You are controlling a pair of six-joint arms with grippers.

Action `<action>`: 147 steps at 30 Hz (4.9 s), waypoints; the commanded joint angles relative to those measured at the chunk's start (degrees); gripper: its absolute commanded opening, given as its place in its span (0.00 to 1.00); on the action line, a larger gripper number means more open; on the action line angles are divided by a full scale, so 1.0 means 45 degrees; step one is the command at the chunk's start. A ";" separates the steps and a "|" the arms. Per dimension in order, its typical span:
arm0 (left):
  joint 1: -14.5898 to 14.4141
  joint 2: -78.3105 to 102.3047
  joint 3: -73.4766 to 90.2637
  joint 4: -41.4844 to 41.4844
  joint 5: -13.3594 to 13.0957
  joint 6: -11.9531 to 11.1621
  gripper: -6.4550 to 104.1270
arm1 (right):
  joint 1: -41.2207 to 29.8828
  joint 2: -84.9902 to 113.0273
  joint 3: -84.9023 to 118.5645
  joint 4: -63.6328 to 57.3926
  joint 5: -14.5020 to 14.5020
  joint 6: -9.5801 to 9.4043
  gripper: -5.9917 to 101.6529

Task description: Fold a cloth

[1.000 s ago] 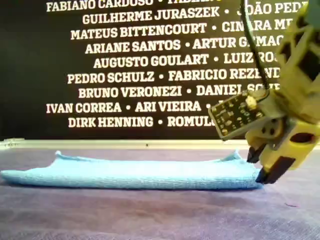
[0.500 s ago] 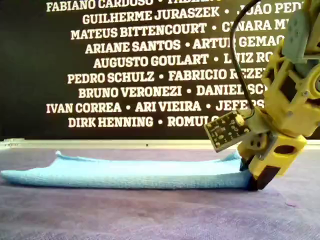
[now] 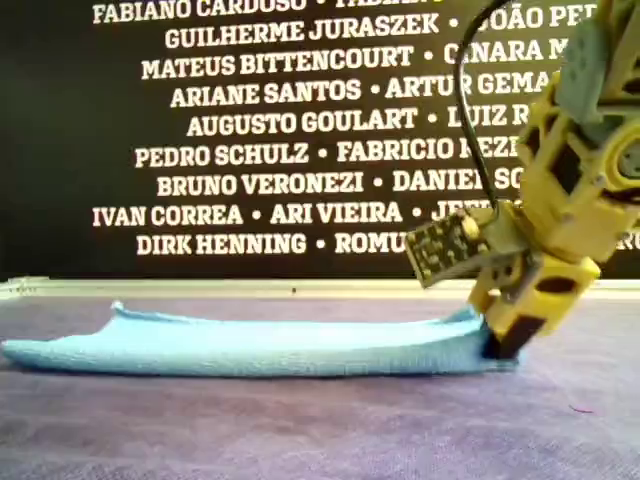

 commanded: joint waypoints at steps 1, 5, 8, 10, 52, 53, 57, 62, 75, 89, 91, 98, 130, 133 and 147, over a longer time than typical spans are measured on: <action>0.0312 0.0059 -0.0176 -0.0039 0.0020 0.0117 0.62 | 0.0117 0.0352 -0.1621 -0.0605 -0.0098 0.0059 0.07; 0.0293 0.0254 -0.0176 -0.0039 0.0020 0.0117 0.62 | 0.1250 0.0195 -0.3301 -0.0371 0.0098 0.0059 0.07; 0.0293 0.0312 -0.0176 -0.0059 0.0020 0.0117 0.62 | 0.2637 -0.0254 -0.4375 -0.0371 0.0117 0.0059 0.07; 0.0293 0.0234 -0.0176 -0.0059 0.0020 0.0117 0.62 | 0.3652 -0.0723 -0.5215 -0.0547 0.0117 0.0059 0.07; 0.0293 0.0059 -0.0176 -0.0039 0.0020 0.0117 0.62 | 0.9297 -1.2949 -2.2070 -0.0332 0.0117 -0.0137 0.45; 0.0293 0.0059 -0.0176 -0.0039 0.0020 0.0117 0.62 | 0.9238 -1.2891 -2.2070 -0.0313 0.0117 -0.0137 0.45; 0.0293 0.0059 -0.0176 -0.0039 0.0020 0.0117 0.62 | 0.8906 -1.2402 -2.2402 0.0938 0.0117 -0.0156 0.45; 0.0293 0.0059 -0.0176 -0.0039 0.0020 0.0117 0.62 | 0.8711 -1.1094 -2.2246 0.4023 0.0117 -0.0176 0.45; 0.0293 0.0059 -0.0176 -0.0039 0.0020 0.0117 0.62 | 0.6406 -0.7695 -2.1914 1.5098 0.0117 -0.0195 0.42; 0.0215 0.0039 -0.0176 -0.0039 0.0137 0.0078 0.62 | 0.0645 -0.2324 -1.9316 1.4746 0.0098 0.0020 0.07; 0.0215 0.0039 -0.0176 -0.0039 0.0137 0.0078 0.62 | 0.0039 -0.0879 -1.7637 1.4746 0.0098 -0.0137 0.07; 0.0293 0.0039 -0.0176 -0.0039 0.0020 0.0098 0.62 | -0.1621 0.4824 -1.1113 1.4453 -0.0078 -0.0273 0.07; 0.0117 0.0312 -0.0176 0.1602 -0.4824 -0.0078 0.06 | -0.2793 2.1836 0.8027 0.5410 0.0117 -0.2363 0.07; 0.0117 0.0332 -0.0176 0.1602 -0.4688 0.0059 0.06 | -0.2793 2.1836 0.8887 0.4746 0.0117 -0.2363 0.08; 0.0312 0.2246 -0.0176 0.2969 -0.4414 0.0078 0.06 | -0.3262 2.1875 1.4238 -0.2422 0.0117 -0.0977 0.07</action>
